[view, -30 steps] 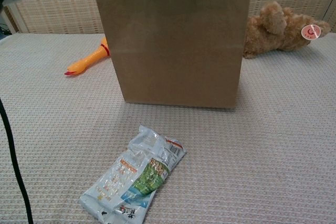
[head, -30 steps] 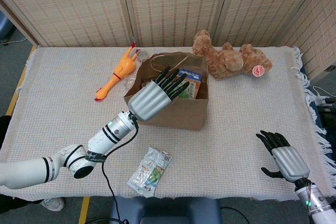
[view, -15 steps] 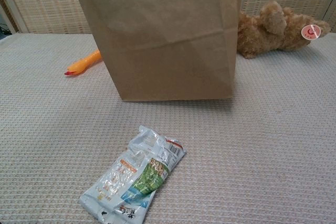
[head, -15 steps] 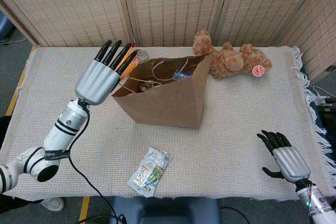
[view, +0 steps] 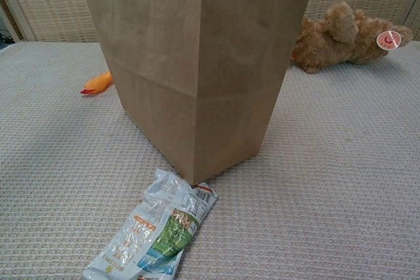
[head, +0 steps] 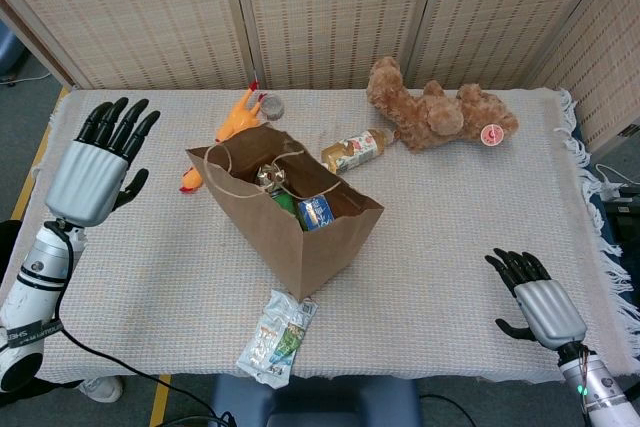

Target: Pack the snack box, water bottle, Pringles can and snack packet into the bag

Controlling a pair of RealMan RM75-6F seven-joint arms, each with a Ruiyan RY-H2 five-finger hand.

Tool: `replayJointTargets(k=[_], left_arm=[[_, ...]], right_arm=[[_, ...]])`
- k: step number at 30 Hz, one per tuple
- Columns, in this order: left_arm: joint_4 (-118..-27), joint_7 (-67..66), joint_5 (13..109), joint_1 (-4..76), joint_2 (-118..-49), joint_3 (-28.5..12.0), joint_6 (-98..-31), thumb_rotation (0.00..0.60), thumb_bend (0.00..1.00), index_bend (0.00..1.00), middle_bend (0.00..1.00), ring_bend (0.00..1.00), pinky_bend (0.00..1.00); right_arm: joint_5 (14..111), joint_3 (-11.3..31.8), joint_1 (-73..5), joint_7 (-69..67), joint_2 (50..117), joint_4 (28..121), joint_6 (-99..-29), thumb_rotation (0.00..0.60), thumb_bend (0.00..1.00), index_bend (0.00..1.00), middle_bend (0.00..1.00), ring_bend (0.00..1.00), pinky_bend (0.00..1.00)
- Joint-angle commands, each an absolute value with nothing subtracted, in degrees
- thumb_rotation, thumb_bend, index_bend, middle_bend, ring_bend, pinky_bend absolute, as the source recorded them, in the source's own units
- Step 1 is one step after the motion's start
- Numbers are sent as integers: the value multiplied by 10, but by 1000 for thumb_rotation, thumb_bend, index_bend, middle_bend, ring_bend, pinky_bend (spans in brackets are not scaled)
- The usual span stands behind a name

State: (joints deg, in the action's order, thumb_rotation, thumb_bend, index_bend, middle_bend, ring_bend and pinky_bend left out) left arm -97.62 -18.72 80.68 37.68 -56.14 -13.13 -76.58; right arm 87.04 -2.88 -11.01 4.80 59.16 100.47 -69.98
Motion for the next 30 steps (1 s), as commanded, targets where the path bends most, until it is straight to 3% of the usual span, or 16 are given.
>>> replayJointTargets(k=[1,20,24,30], left_arm=[[-990,-175,822,366,-551,-123,-772,600,366,0,0,0,113],[-970,-143,874,285,-540,-69,-801,600,365,0,0,0,116],[-905,-90,935,268,-564,-49,-840,600,367,0,0,0,130],[-722,43,1037,240,-643,-19,-954,600,366,0,0,0,136]], right_arm=[[870,-29,-111,49,593,1005,-699,600,128,77,0,0,0],[882,-35,-108,25,585,1000,-702,600,128,78,0,0,0],[886,-36,-108,24,585,999,-705,600,128,78,0,0,0],[886,-35,-107,24,586,997,-706,600,128,78,0,0,0]])
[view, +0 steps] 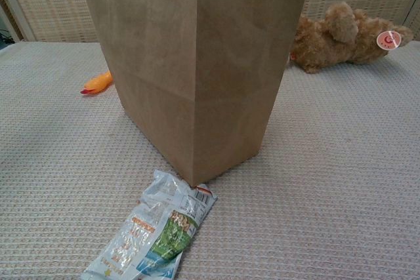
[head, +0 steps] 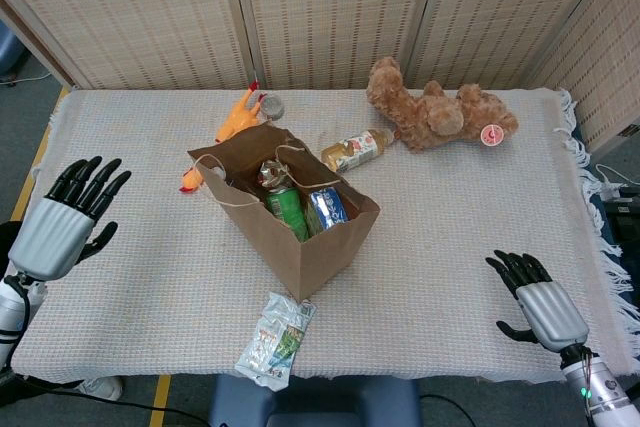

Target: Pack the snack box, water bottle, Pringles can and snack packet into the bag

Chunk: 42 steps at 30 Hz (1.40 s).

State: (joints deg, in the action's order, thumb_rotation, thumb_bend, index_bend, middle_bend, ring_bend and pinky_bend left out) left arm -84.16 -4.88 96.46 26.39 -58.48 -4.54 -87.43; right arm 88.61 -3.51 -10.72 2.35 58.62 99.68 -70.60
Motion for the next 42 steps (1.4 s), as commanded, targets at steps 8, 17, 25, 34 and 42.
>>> replayJointTargets(k=[8,17,25,34,42], left_arm=[[-537,141,1097,208,-730,15,-1067,600,367,0,0,0,130],[-418,161,1175,192,-784,70,-1148,600,368,0,0,0,124],[-357,101,1259,192,-822,127,-1187,600,367,0,0,0,102],[-387,26,1299,223,-838,162,-1117,600,367,0,0,0,101],[-431,-38,1322,244,-845,182,-1059,600,367,0,0,0,102]], right_arm=[[884,-34,-108,35,590,996,-704,600,128,79,0,0,0],[875,-31,-109,41,592,996,-701,600,128,79,0,0,0],[869,-28,-111,47,596,997,-699,600,128,79,0,0,0],[871,-28,-110,43,596,997,-703,600,128,80,0,0,0],[879,-29,-110,25,593,994,-704,600,128,80,0,0,0]])
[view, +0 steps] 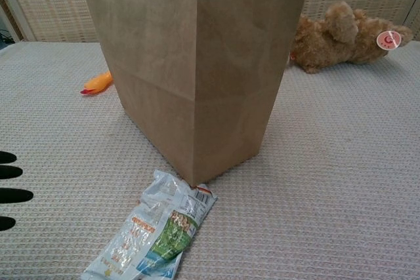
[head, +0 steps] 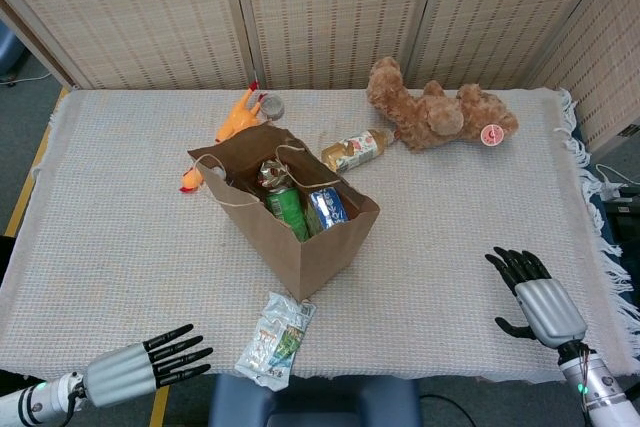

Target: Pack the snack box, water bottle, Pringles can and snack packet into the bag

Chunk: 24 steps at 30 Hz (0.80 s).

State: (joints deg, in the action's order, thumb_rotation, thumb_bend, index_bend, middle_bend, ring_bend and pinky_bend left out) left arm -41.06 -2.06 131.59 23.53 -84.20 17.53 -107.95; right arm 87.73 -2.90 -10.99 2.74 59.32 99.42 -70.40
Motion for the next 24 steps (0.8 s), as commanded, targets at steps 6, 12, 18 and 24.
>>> replayJointTargets(k=[6,12,18,24], left_arm=[[-481,-70,1324,264,-850,185,-1004,600,367,0,0,0,101],[-541,-94,1337,301,-855,186,-938,600,367,0,0,0,102],[-583,-115,1344,329,-863,187,-883,600,370,0,0,0,103],[-609,-117,1340,355,-869,182,-841,600,370,0,0,0,103]], right_arm=[[873,-27,-111,17,591,996,-701,600,129,80,0,0,0],[861,-24,-112,9,589,1004,-696,600,128,80,0,0,0],[844,-18,-112,-4,587,1012,-693,600,128,80,0,0,0],[838,-18,-115,-13,583,1017,-683,600,128,90,0,0,0]])
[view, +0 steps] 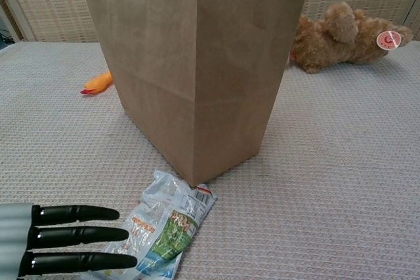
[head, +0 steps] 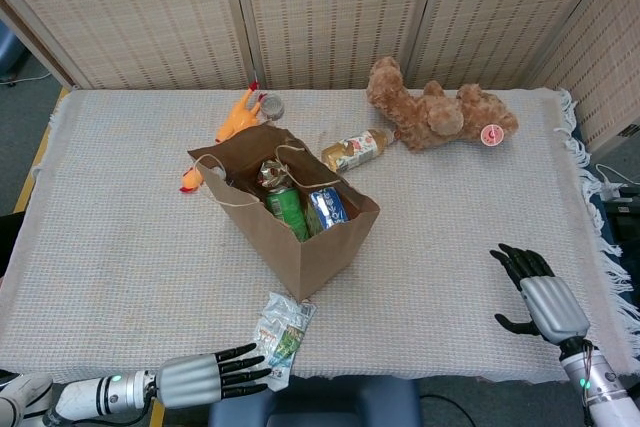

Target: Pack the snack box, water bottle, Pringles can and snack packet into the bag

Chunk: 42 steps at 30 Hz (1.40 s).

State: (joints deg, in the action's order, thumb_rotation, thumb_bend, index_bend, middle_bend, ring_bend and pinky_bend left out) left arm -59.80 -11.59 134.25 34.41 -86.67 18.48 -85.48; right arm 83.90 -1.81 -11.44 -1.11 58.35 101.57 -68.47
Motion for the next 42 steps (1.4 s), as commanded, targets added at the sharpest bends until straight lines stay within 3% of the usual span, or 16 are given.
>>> replayJointTargets(k=[1,26,42], left_arm=[[-614,-116,1338,358,-869,181,-834,600,370,0,0,0,103],[-687,-134,1278,446,-894,137,-682,600,368,0,0,0,108],[-636,-94,1289,454,-925,160,-733,600,353,0,0,0,100]], right_arm=[[836,-17,-115,-13,582,1017,-682,600,128,90,0,0,0],[796,3,-114,-94,568,1036,-675,600,137,91,0,0,0],[787,9,-121,-153,555,1038,-652,600,142,90,0,0,0]])
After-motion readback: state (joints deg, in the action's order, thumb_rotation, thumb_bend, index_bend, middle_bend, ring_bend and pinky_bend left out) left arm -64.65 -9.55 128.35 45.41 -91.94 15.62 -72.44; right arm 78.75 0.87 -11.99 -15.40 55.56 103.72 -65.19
